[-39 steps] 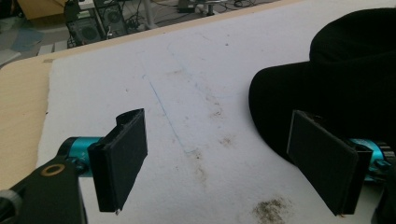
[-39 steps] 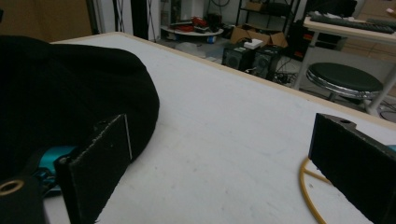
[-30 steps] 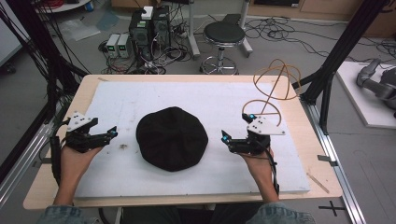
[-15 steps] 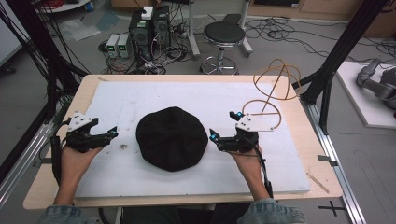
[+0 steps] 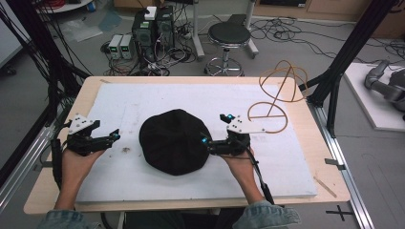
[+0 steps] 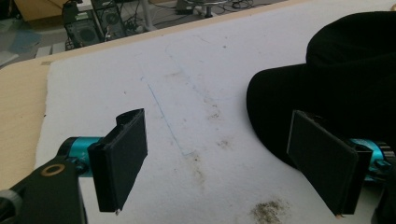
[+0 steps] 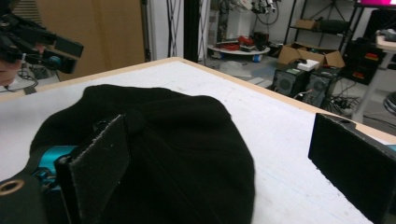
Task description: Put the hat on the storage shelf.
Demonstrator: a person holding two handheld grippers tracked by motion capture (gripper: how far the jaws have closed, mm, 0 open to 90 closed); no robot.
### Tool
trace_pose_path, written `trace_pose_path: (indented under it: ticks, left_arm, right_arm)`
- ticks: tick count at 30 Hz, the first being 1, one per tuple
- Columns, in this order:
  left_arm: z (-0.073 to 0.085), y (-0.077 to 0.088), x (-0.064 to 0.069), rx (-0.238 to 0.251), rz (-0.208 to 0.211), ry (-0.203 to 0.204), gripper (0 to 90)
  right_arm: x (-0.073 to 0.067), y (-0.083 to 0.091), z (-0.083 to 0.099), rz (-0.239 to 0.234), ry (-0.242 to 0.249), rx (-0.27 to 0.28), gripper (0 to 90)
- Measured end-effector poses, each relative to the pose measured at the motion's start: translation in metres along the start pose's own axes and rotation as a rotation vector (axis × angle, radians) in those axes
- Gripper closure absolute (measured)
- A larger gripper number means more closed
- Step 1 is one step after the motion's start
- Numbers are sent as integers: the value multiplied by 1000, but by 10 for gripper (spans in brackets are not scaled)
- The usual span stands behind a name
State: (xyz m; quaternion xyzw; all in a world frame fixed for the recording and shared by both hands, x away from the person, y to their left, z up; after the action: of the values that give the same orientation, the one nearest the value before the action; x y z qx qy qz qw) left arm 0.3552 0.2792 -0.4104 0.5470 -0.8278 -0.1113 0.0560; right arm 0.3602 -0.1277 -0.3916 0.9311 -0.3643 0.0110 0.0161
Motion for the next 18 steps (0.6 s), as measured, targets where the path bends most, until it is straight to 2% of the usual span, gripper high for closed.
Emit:
trace_pose_path:
  ticks: [12, 18]
  left_arm:
    - [-1, 1, 0, 7, -1, 3, 205]
    - [-1, 0, -1, 7, -2, 5, 205]
  right_arm:
    - [-21, -22, 4, -50, -9, -2, 56]
    - [-26, -29, 7, -69, -17, 1, 56]
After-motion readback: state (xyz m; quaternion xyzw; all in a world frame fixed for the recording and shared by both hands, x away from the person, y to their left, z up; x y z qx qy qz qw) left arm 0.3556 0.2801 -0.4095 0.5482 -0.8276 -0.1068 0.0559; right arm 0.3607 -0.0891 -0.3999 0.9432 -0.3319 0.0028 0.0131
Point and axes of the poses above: each handheld gripper's, and its own axes: y roughly backward along the jaws, z roughly out of its underside, x roughly to its right, the point moved 4 cm from there along -y, roughly forward along the jaws, and after that the axes turned 11 degrees about x, right-handed, at the moved point
